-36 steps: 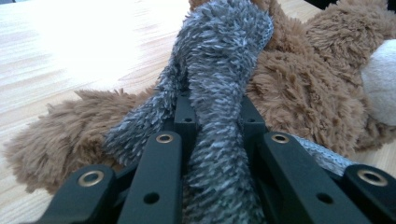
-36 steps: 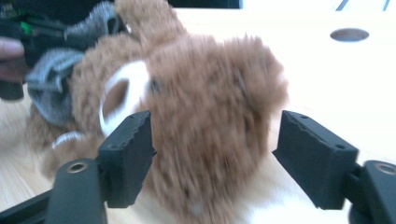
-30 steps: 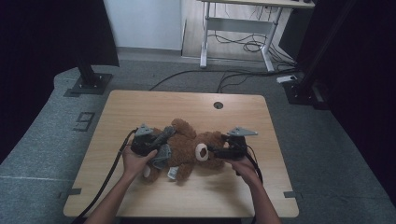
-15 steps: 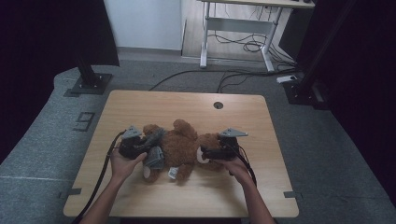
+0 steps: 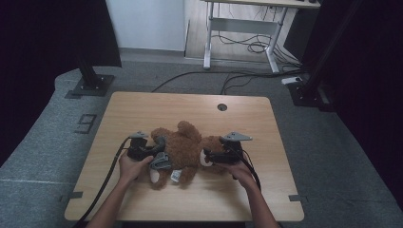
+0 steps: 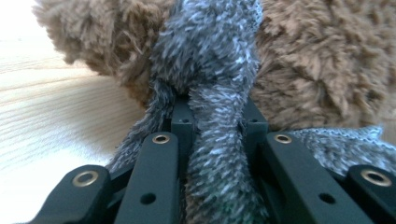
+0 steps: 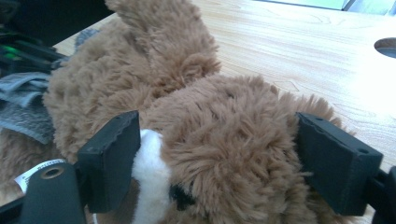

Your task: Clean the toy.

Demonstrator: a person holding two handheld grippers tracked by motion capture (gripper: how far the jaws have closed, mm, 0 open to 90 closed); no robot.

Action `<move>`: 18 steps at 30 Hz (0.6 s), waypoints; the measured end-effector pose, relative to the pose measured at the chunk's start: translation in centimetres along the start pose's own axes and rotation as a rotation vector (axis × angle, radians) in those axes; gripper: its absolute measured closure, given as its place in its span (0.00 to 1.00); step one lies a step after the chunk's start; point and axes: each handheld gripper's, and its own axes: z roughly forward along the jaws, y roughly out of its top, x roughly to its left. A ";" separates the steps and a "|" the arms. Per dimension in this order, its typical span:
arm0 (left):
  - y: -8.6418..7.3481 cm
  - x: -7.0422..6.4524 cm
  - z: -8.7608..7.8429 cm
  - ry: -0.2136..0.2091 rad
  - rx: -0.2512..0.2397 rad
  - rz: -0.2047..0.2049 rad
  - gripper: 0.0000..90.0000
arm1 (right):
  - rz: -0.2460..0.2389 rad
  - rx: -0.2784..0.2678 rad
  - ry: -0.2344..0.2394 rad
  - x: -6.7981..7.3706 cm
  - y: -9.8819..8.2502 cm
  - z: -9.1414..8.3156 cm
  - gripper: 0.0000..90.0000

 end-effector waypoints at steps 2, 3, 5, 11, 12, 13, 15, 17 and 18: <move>0.0 0.4 0.2 0.044 0.042 0.003 0.82 | 0.002 -0.004 -0.008 -0.1 0.0 -0.1 0.21; -0.2 0.7 0.1 0.074 0.061 0.003 0.83 | 0.003 -0.006 -0.009 -0.1 0.0 -0.1 0.22; -0.6 1.6 -0.7 0.110 0.064 -0.009 0.83 | -0.001 -0.004 -0.012 -0.1 0.0 -0.1 0.22; -1.0 3.2 -2.4 0.128 0.029 -0.047 0.83 | -0.014 -0.005 -0.002 -0.1 -0.2 -0.3 0.22; -0.8 3.1 -2.2 0.108 0.029 -0.039 0.83 | -0.017 -0.006 0.000 -0.1 -0.2 -0.3 0.22; -0.4 2.8 -1.8 0.093 0.030 -0.036 0.83 | -0.018 -0.009 0.000 0.0 -0.3 -0.3 0.22; 0.3 2.2 -0.9 0.051 0.022 -0.040 0.83 | -0.018 -0.017 0.005 -0.1 -0.4 -0.4 0.23; 1.0 1.6 0.1 0.011 0.012 -0.054 0.83 | -0.013 -0.023 0.009 -0.1 -0.6 -0.4 0.24; 1.2 1.2 0.6 0.007 0.017 -0.047 0.83 | -0.013 -0.027 0.011 -0.1 -0.6 -0.4 0.24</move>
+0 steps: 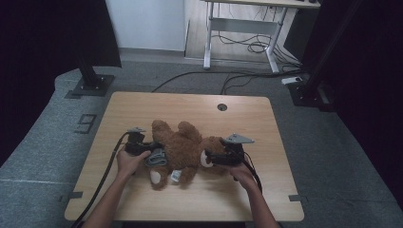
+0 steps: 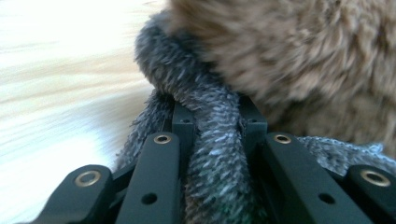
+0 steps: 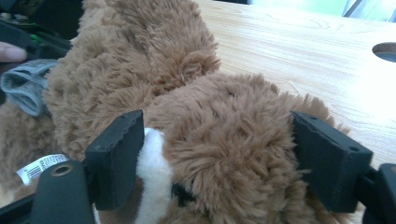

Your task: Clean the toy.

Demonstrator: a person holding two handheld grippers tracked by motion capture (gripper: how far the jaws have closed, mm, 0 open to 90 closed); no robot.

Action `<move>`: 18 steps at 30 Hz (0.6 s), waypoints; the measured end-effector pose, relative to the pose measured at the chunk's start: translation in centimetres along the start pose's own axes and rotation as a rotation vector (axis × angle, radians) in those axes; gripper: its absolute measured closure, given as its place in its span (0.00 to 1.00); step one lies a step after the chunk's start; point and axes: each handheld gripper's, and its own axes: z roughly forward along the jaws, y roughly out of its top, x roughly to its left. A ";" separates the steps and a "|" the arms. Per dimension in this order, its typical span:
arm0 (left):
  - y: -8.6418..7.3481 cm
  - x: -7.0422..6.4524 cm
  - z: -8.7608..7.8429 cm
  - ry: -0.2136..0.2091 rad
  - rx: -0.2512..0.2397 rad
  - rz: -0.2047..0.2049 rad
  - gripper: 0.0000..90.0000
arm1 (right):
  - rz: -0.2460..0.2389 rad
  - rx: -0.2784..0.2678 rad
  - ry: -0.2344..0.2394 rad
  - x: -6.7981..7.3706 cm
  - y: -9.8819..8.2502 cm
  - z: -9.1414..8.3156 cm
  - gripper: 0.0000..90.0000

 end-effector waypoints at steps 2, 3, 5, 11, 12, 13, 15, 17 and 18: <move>0.1 -0.7 0.7 0.011 0.019 0.020 0.83 | -0.007 -0.002 0.004 0.1 -0.1 -0.1 0.25; 0.1 -0.9 0.7 0.020 0.028 0.034 0.83 | -0.005 -0.003 0.003 0.1 -0.2 -0.1 0.25; -0.3 -0.8 -0.1 0.026 0.016 0.040 0.83 | -0.009 -0.005 0.002 0.2 -0.3 -0.3 0.26; -1.1 0.3 -5.4 0.051 -0.128 0.004 0.83 | -0.054 -0.015 -0.003 1.1 -1.0 -1.1 0.27; -0.9 -0.1 -6.3 0.047 -0.152 0.011 0.83 | -0.062 -0.015 -0.008 1.2 -1.0 -1.1 0.27; -0.8 -0.6 -7.1 0.040 -0.176 0.021 0.83 | -0.066 -0.013 -0.011 1.3 -1.0 -1.2 0.27; -0.5 -1.5 -8.3 0.031 -0.210 0.044 0.83 | -0.053 -0.009 -0.016 1.2 -1.0 -1.1 0.27; -0.2 -2.4 -9.5 0.018 -0.231 0.069 0.83 | -0.044 -0.007 -0.016 1.0 -0.9 -1.0 0.27; -0.1 -2.6 -9.8 0.015 -0.238 0.076 0.83 | -0.041 -0.007 -0.014 0.9 -0.8 -0.9 0.27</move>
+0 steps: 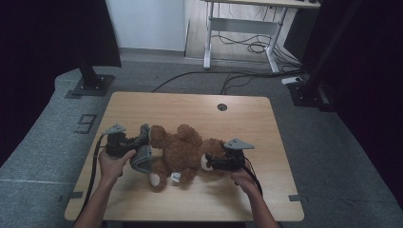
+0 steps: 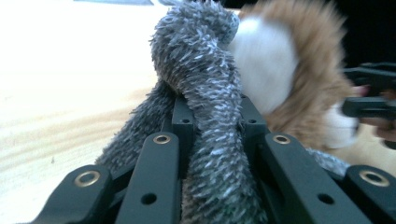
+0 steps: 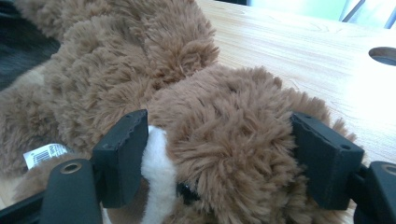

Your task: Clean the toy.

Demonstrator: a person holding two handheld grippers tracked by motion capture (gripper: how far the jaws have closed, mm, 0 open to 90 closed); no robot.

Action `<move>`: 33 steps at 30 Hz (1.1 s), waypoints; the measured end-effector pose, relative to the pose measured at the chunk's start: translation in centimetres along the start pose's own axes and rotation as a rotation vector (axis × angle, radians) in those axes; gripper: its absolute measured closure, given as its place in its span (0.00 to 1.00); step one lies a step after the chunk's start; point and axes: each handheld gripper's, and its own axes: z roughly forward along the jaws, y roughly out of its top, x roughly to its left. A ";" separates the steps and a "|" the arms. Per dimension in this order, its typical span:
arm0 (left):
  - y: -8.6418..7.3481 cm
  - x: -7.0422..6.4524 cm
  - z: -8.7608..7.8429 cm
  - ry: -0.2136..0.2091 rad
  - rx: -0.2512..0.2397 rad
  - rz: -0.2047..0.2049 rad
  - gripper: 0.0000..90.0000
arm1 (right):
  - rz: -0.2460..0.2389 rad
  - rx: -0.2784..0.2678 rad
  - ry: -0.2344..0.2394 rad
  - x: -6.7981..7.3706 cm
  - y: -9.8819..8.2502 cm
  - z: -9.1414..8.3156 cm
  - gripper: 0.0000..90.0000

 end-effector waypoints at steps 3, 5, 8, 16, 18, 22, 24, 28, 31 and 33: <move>0.9 -0.3 -1.4 -0.002 -0.050 0.002 0.83 | 0.013 0.003 0.002 -0.2 0.1 0.1 0.27; 1.3 -0.5 -2.0 -0.013 -0.076 -0.001 0.83 | 0.017 0.005 0.005 -0.3 0.2 0.2 0.27; 2.0 -1.8 -1.4 -0.038 -0.058 0.032 0.82 | 0.017 0.004 0.003 -0.3 0.2 0.2 0.27; 3.2 -4.3 6.8 -0.088 0.126 0.068 0.82 | 0.003 -0.006 0.000 0.1 0.0 0.0 0.27; 3.0 -4.3 8.7 -0.083 0.161 0.055 0.82 | -0.001 -0.006 0.001 0.1 0.0 -0.1 0.27; 2.5 -4.2 9.4 -0.066 0.174 0.049 0.83 | 0.006 -0.020 0.008 0.0 -0.1 -0.1 0.26; 1.9 -4.3 9.6 -0.059 0.182 0.060 0.84 | 0.026 -0.033 0.016 -0.1 -0.1 -0.2 0.23; 1.1 -4.5 9.5 -0.054 0.172 0.072 0.85 | 0.083 -0.072 0.014 -0.8 0.2 -1.0 0.19; 0.5 -4.8 9.2 -0.064 0.165 0.085 0.85 | 0.124 -0.071 -0.030 -1.9 0.4 -1.7 0.15; 0.0 -5.1 9.0 -0.072 0.158 0.094 0.85 | 0.150 -0.056 -0.040 -2.6 0.5 -1.7 0.14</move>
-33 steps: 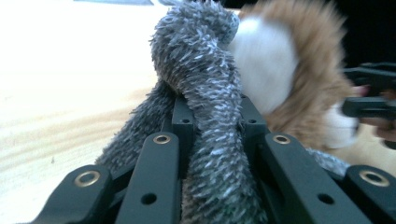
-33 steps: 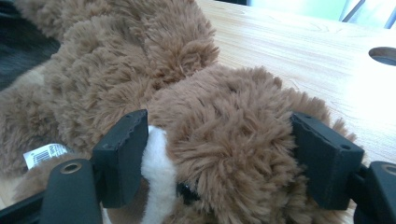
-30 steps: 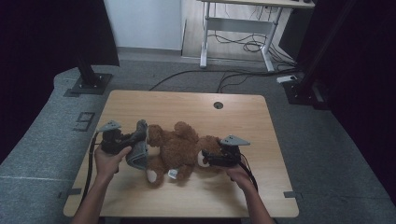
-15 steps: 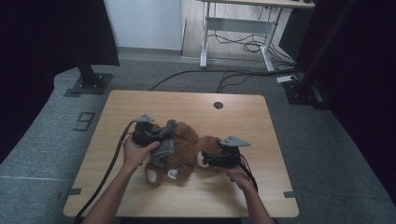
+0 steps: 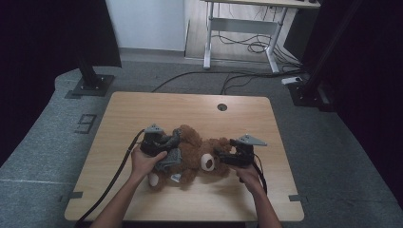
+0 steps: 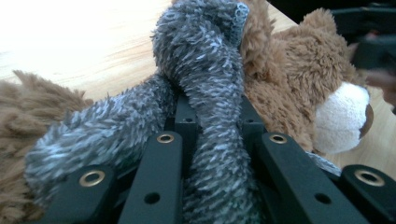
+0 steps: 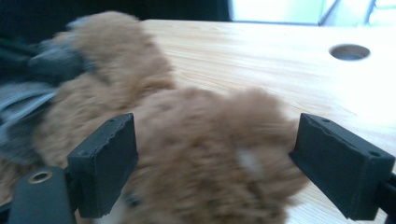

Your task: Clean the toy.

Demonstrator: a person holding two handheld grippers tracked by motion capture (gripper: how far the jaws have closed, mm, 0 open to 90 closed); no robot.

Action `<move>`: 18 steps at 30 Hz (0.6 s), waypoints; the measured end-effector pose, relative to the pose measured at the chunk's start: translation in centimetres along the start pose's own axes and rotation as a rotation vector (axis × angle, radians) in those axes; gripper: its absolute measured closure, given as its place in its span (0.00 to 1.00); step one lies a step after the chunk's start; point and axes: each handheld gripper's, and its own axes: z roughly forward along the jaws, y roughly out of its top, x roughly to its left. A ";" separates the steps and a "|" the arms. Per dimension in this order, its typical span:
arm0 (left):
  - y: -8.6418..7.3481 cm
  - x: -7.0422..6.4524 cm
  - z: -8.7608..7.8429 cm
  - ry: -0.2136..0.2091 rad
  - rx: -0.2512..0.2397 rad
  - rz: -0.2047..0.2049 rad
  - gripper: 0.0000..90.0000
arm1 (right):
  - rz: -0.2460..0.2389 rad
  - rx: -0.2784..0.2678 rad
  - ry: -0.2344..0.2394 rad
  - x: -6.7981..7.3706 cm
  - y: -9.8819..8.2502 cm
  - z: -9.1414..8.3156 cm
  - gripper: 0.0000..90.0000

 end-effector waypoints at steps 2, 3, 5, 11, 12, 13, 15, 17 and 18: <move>-0.3 -0.2 -0.1 -0.002 -0.008 0.004 0.85 | 0.035 0.040 0.021 -0.8 0.1 0.6 0.10; -0.5 -0.3 -0.1 0.000 -0.010 0.005 0.85 | 0.046 0.058 0.042 -1.0 0.1 0.9 0.09; -0.9 -0.5 -0.2 -0.003 -0.016 0.009 0.85 | 0.069 0.109 0.100 -1.2 0.0 1.8 0.08; -1.7 -0.9 -0.9 -0.013 -0.031 0.019 0.85 | 0.034 0.160 0.185 0.1 -0.7 2.5 0.30; -1.8 -0.9 -1.0 -0.014 -0.035 0.024 0.85 | 0.021 0.159 0.180 0.1 -0.8 2.3 0.35; -1.9 -1.0 -1.1 -0.013 -0.041 0.029 0.85 | 0.007 0.156 0.176 0.3 -0.9 2.1 0.39; -1.9 -1.2 -1.2 -0.004 -0.051 0.041 0.84 | -0.010 0.143 0.161 0.5 -1.0 1.7 0.45; -1.9 -1.3 -1.3 0.005 -0.062 0.048 0.84 | -0.033 0.122 0.140 0.7 -1.2 1.6 0.49; -1.8 -1.3 -1.3 0.012 -0.071 0.051 0.84 | -0.036 0.112 0.132 0.8 -1.2 1.5 0.51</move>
